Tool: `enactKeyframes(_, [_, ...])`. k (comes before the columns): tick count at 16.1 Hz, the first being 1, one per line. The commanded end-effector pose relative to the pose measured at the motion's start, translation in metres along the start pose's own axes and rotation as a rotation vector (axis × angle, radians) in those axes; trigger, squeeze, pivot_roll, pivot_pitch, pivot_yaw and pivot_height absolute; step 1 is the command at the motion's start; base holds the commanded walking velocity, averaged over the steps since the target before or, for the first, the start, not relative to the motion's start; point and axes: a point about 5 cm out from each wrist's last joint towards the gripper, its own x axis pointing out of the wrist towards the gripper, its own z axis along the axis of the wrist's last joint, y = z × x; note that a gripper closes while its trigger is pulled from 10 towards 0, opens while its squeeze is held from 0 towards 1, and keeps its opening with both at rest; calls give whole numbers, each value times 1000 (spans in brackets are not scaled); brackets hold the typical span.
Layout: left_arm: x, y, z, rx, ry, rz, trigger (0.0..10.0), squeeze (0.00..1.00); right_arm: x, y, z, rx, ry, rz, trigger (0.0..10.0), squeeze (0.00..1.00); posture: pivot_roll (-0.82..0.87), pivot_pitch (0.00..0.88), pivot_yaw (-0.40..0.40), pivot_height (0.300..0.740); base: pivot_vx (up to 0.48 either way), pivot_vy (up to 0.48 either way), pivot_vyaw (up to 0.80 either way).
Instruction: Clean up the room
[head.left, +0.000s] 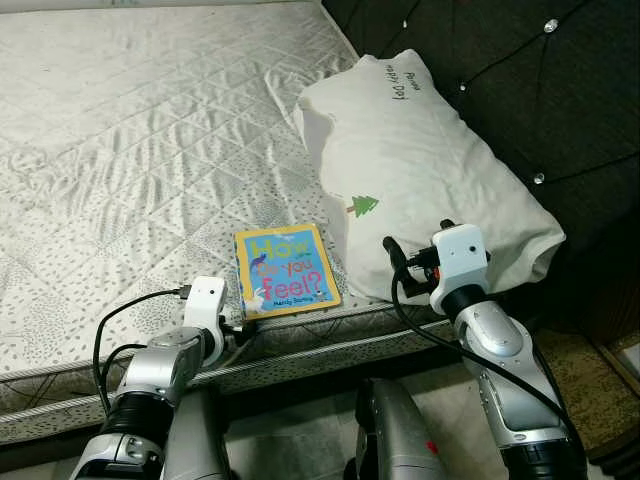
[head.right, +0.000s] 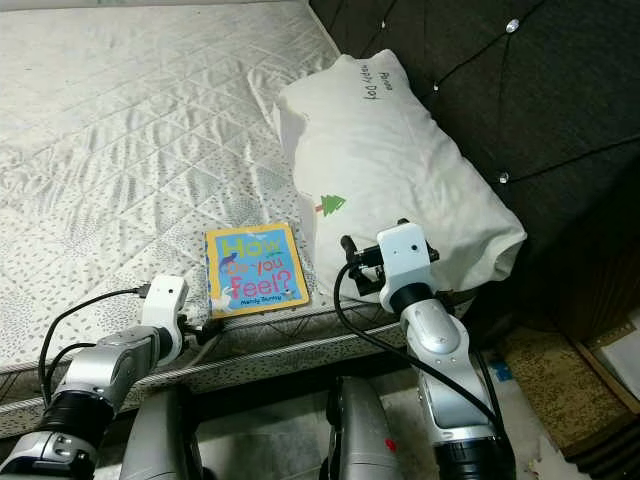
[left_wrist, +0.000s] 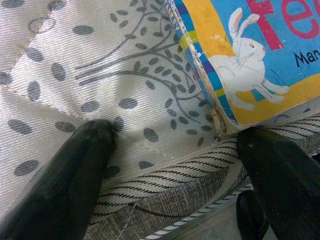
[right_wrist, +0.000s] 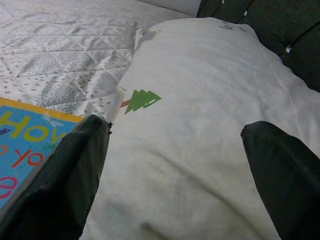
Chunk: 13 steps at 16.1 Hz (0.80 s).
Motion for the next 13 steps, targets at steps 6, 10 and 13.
enactKeyframes(6, [-3, 7, 0, 10, -15, 40, 10000, 0, 3, -1, 1, -2, -7, 0, 10000, 0, -47, 120, -85, 554, 0, 0, 0])
enactKeyframes(10, [-6, 12, -3, 2, -16, 54, 10000, 0, 4, -2, 0, -5, -8, 1, 10000, 0, -43, 111, -90, 554, 0, 0, 0])
enactKeyframes(13, [-8, 16, -3, 3, -22, 66, 10000, 0, 5, -2, 0, -8, -10, 5, 10000, 0, -40, 108, -91, 554, 0, 0, 0])
